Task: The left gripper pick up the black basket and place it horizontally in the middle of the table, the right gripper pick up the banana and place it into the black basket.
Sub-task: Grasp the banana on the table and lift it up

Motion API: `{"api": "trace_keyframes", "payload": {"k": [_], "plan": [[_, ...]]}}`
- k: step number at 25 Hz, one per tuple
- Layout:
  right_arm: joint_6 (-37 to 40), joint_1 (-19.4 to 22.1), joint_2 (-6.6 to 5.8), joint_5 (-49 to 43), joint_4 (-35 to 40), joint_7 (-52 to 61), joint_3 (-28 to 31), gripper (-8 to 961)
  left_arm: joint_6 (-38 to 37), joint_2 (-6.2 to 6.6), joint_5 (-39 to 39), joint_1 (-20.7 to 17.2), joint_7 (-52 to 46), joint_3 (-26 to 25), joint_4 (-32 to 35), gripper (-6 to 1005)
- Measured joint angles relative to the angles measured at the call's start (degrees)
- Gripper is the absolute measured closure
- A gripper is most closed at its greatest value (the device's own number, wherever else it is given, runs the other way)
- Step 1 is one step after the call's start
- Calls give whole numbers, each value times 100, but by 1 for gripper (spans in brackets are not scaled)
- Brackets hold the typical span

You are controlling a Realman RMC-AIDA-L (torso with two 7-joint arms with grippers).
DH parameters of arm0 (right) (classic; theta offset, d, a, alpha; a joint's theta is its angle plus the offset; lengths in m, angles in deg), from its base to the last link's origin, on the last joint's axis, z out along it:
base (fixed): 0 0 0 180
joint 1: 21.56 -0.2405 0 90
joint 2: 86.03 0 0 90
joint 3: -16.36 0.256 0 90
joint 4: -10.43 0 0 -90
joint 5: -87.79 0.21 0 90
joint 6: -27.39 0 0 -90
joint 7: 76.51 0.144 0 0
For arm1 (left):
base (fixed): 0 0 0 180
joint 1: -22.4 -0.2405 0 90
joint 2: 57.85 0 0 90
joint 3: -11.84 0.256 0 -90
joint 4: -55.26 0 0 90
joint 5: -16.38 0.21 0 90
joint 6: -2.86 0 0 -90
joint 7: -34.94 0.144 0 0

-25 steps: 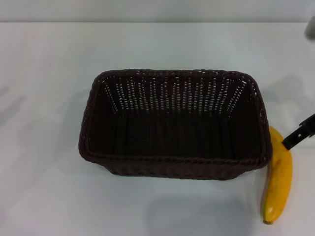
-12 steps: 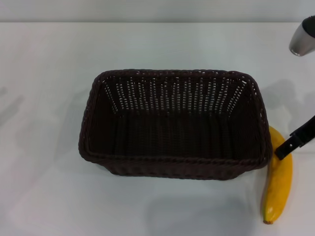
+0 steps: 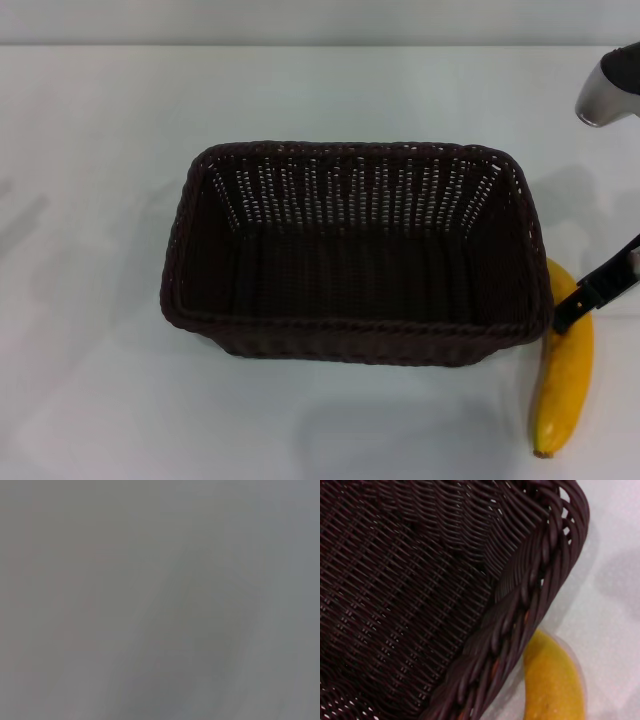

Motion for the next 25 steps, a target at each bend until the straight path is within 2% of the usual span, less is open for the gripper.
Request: {"api": "trace_keyframes", "payload": {"k": [13,18,25], "plan": [[18,33,-17,-291,-16,169,-274,107,1,-14,-2,0,4,-6,0,327],[-36,-7,-87,-628,-45,162,-223,108,1,-14,-2,0,2,-13,0,327],[-20,0,-67,-1067,-223,68,-78,109,1,-12,-2,-7,-12,-22,0,327]]}}
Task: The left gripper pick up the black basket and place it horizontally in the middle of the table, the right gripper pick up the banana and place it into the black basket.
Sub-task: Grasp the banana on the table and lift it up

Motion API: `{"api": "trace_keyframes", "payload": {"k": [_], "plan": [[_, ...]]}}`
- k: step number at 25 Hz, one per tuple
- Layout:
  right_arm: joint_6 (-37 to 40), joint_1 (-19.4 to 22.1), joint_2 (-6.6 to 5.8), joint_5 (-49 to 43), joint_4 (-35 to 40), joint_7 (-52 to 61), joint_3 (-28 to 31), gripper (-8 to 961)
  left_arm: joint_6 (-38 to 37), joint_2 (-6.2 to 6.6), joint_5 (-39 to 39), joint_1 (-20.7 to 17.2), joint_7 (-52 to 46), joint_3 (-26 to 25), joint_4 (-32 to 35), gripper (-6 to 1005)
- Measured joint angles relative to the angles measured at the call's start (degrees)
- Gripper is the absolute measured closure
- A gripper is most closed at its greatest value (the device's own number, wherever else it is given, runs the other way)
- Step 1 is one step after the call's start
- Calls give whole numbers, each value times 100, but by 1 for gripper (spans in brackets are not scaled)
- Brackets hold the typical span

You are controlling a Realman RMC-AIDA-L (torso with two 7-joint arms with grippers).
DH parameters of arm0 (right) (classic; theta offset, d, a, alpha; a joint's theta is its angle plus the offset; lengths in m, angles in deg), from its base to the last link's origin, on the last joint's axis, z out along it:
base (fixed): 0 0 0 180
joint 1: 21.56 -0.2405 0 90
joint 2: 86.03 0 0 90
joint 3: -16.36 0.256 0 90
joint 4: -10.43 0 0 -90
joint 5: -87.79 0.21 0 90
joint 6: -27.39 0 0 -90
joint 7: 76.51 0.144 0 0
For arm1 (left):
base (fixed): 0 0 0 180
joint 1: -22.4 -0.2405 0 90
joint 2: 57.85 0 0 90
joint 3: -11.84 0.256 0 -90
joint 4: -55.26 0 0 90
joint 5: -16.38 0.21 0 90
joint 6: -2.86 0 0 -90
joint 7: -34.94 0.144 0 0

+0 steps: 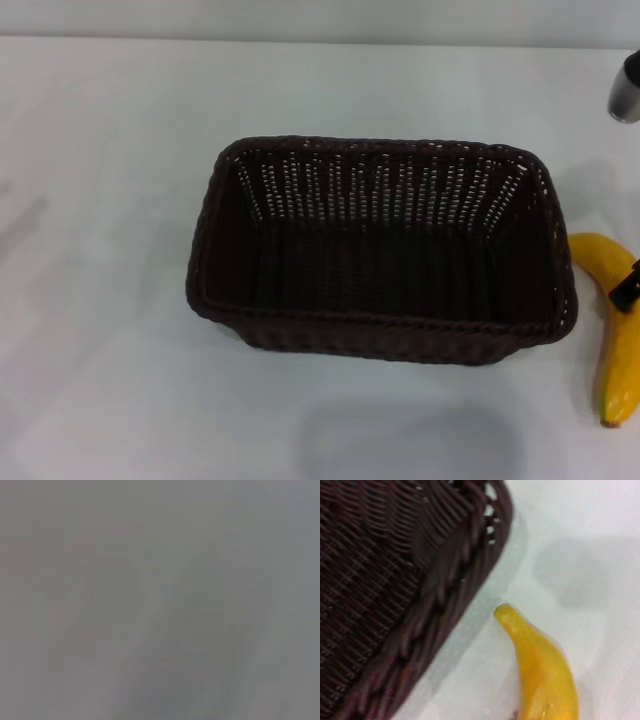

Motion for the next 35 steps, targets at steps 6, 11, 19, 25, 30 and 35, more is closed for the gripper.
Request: {"api": "trace_keyframes", "payload": {"k": [6,11,19,25,30,35], "plan": [[-8,2,22,44,-3,-189,261,110,0,0,0,7,-7,8,0,327],[-12,-29,33,156,14,-209,271,120,0,0,-2,21,-12,9,0,326],[-24,-102,33,428,-2,-278,274,132,7,8,0,41,-5,0,0,326],[-36,-157,8,467,-6,-288,280,133,9,12,0,43,-13,0,1,326],[-86,-187,19,460,-12,-282,281,135,9,22,-3,38,-15,0,0,326],[-113,-193,28,472,-64,-277,277,139,25,34,-4,43,-15,0,1,326]]}}
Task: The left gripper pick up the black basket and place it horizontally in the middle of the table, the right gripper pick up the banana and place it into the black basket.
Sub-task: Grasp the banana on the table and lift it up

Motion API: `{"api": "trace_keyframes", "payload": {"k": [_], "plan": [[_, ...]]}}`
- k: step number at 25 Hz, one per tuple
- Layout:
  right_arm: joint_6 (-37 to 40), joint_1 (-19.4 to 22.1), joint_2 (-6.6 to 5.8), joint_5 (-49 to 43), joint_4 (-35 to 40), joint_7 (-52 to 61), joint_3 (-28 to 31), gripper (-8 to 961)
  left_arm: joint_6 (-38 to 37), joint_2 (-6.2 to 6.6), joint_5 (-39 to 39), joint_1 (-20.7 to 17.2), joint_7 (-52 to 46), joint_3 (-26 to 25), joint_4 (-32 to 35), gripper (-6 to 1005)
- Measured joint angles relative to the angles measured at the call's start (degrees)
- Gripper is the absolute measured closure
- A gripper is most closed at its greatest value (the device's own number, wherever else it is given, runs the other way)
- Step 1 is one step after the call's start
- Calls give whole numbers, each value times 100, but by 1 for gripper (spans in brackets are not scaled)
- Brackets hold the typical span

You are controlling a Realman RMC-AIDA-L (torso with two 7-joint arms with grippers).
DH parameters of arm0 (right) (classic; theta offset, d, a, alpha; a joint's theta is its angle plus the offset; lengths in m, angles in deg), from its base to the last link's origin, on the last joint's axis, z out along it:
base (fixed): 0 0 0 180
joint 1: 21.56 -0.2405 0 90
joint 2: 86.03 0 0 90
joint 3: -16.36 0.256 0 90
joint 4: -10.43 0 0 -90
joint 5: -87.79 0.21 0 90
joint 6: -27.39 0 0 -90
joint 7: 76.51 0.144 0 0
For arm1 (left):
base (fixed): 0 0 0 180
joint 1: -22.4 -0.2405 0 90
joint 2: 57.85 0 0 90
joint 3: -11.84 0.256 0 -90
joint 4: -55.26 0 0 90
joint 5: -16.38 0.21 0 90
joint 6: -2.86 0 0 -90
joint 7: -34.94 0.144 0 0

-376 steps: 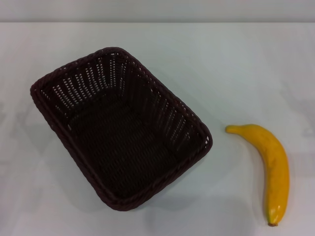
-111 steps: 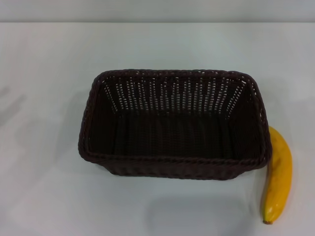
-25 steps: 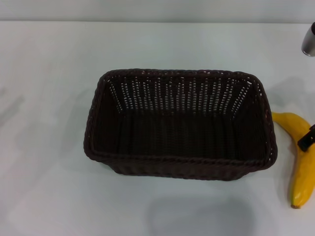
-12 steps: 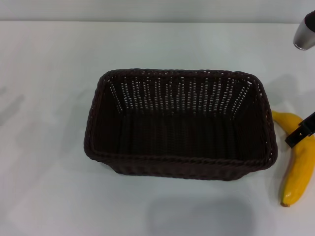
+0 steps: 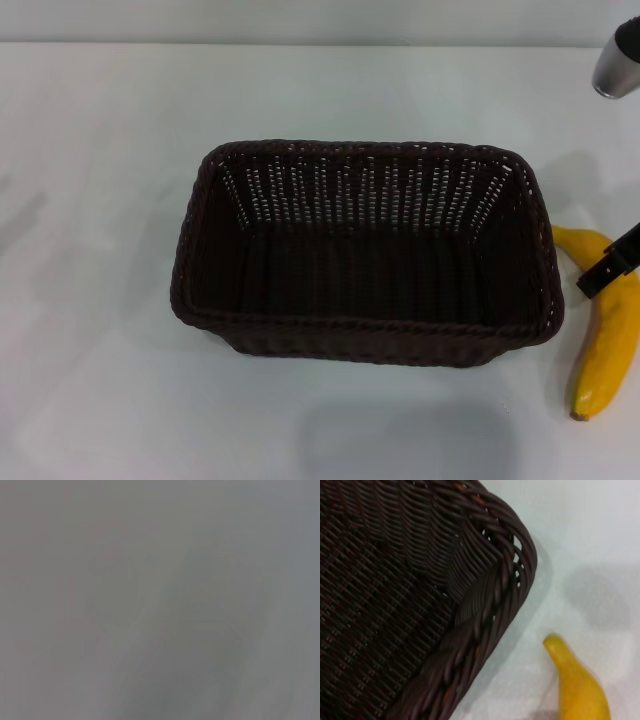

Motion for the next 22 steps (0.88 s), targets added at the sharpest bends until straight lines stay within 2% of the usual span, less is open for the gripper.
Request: {"api": "trace_keyframes", "payload": {"k": [12,22], "plan": [[14,29,22,-65,-105,220,-276,168,49,11,-31,-13,-5,1,0,326],[132,34,22,-357,-196,447,-787,197,61,10,-28,-13,-8,1,0,326]]}}
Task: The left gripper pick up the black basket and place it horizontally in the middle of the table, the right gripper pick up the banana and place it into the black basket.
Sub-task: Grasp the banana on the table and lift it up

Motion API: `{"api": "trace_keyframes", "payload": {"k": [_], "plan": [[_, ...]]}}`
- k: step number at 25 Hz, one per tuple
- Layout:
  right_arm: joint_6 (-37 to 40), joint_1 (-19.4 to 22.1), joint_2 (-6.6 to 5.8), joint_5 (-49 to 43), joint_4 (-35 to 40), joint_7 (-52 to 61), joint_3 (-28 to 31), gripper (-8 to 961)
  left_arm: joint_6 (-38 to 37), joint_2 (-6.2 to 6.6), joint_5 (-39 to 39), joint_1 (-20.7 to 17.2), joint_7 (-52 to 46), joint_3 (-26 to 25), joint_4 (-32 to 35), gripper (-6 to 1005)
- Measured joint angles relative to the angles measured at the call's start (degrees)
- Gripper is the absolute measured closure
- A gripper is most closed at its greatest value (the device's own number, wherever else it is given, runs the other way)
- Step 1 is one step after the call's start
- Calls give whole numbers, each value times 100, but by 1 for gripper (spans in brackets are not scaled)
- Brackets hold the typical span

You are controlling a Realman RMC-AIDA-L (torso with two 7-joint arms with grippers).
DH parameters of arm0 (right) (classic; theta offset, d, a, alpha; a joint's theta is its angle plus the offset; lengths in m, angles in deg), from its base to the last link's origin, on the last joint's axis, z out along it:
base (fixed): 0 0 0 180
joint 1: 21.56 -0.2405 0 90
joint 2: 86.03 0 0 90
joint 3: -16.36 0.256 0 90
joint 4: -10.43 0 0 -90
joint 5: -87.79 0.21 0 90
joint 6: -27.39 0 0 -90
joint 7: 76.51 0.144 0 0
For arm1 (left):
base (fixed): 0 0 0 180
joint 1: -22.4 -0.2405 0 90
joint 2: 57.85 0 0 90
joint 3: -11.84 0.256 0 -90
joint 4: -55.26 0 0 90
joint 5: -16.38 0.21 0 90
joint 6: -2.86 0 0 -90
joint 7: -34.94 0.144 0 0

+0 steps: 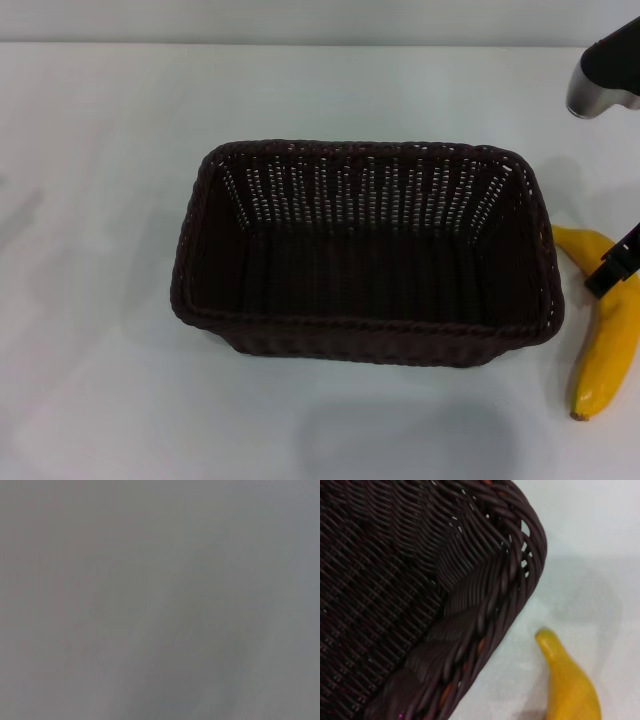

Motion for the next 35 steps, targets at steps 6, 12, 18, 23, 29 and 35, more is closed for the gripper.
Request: {"api": "trace_keyframes", "payload": {"k": [6,12,18,23,29,35], "plan": [[0,17,-4,16,-8,-58,7,214,2,0,-4,-10,-2,0,0,326],[5,41,-8,13,-16,-94,34,429,14,0,-1,-13,24,0,0,325],[-103,51,-70,-106,-217,-426,853,639,29,0,14,-24,37,0,0,325],[-234,9,-211,-220,-473,-801,1764,738,29,0,-4,-31,29,0,2,325],[-429,-14,-173,-171,-517,-996,1948,762,29,0,-17,-39,-2,0,30,325],[-541,-53,-1,-145,-570,-1083,1503,759,45,0,-21,4,4,0,19,325]]}}
